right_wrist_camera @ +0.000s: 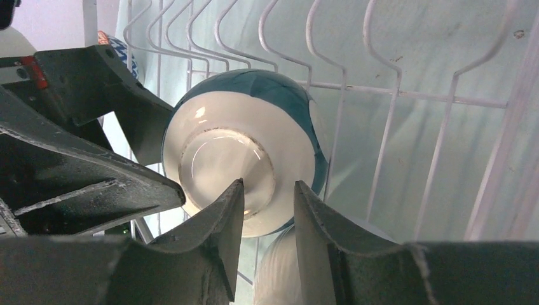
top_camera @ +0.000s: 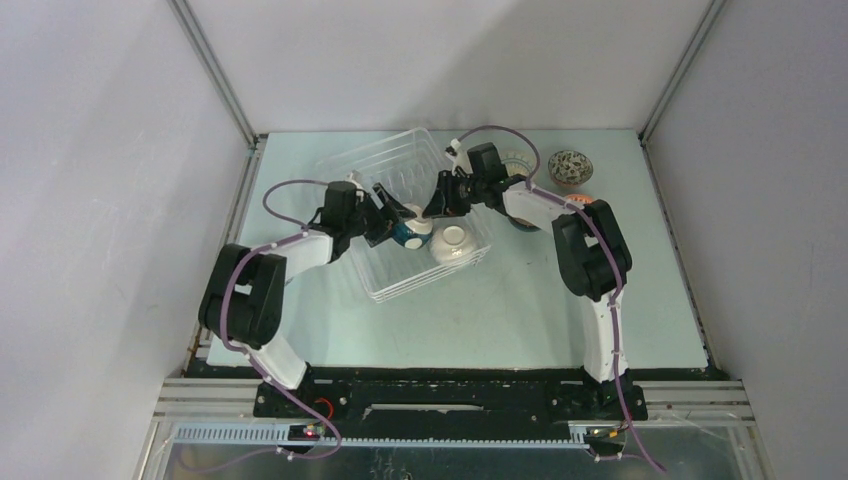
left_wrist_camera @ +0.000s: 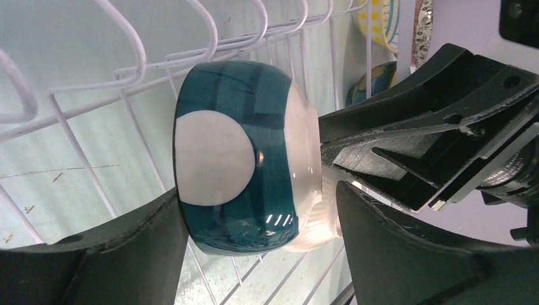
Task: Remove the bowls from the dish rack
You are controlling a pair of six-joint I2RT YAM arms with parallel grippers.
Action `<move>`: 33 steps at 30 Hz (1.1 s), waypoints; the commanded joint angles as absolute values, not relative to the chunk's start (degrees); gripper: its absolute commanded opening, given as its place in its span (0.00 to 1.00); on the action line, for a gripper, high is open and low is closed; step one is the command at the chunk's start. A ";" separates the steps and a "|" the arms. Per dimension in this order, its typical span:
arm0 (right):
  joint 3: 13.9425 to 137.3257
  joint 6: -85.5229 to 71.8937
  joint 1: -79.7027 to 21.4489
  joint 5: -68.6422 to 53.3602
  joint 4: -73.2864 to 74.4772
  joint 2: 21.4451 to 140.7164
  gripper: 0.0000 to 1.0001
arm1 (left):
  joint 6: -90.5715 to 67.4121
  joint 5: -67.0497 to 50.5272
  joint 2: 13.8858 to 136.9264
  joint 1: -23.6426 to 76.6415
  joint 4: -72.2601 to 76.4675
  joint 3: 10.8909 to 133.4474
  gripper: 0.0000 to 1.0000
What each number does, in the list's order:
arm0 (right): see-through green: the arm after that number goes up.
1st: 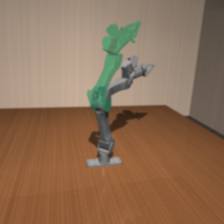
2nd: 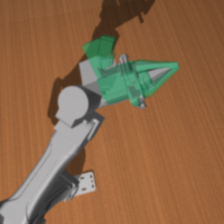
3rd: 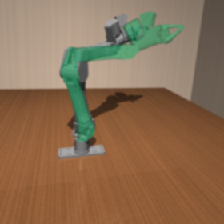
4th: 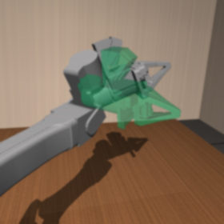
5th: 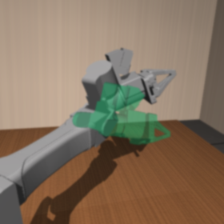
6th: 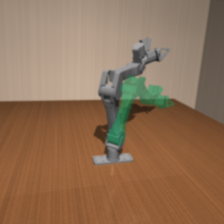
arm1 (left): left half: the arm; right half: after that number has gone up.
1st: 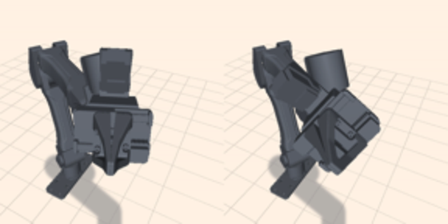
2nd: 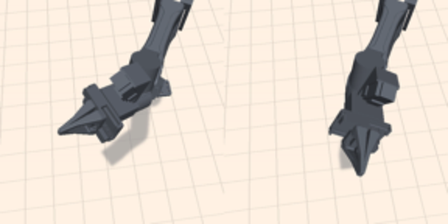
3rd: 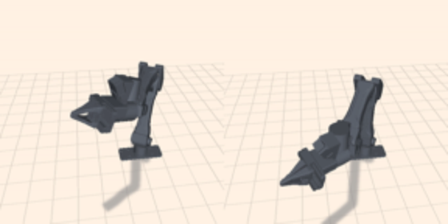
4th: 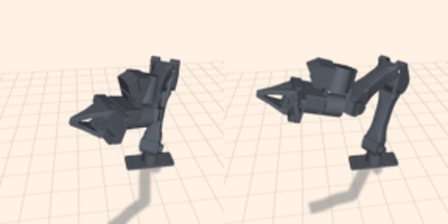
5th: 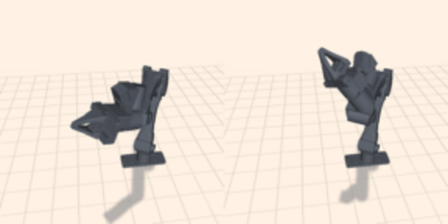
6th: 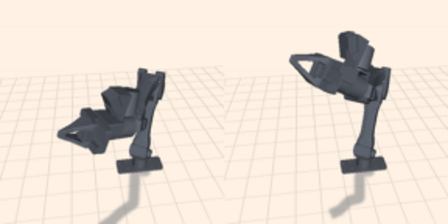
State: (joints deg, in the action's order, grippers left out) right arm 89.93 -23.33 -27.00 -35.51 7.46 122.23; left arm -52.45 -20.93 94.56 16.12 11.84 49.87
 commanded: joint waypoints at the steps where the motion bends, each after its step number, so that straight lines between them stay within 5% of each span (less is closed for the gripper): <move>1: 90.03 -21.30 -29.09 -34.51 10.61 121.47 0.42 | -51.84 -24.85 95.12 17.31 14.60 54.53 0.84; 4: 89.62 -21.05 -29.11 -33.98 10.55 121.13 0.42 | -51.34 -24.44 95.73 17.23 13.22 55.71 0.85; 12: 85.73 -21.85 -28.31 -31.98 7.35 117.96 0.45 | -51.52 -25.14 96.00 16.27 16.55 55.01 0.58; 20: 84.59 -22.04 -27.79 -31.19 6.70 116.84 0.57 | -53.69 -28.77 95.19 16.29 24.71 52.56 0.63; 33: 84.73 -22.56 -27.56 -31.27 6.76 117.28 0.52 | -57.00 -33.66 96.70 16.38 32.19 52.16 0.60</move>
State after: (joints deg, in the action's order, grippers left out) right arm 85.43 -23.20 -26.52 -31.90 5.28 117.69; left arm -53.63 -26.13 96.51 15.55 20.21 51.37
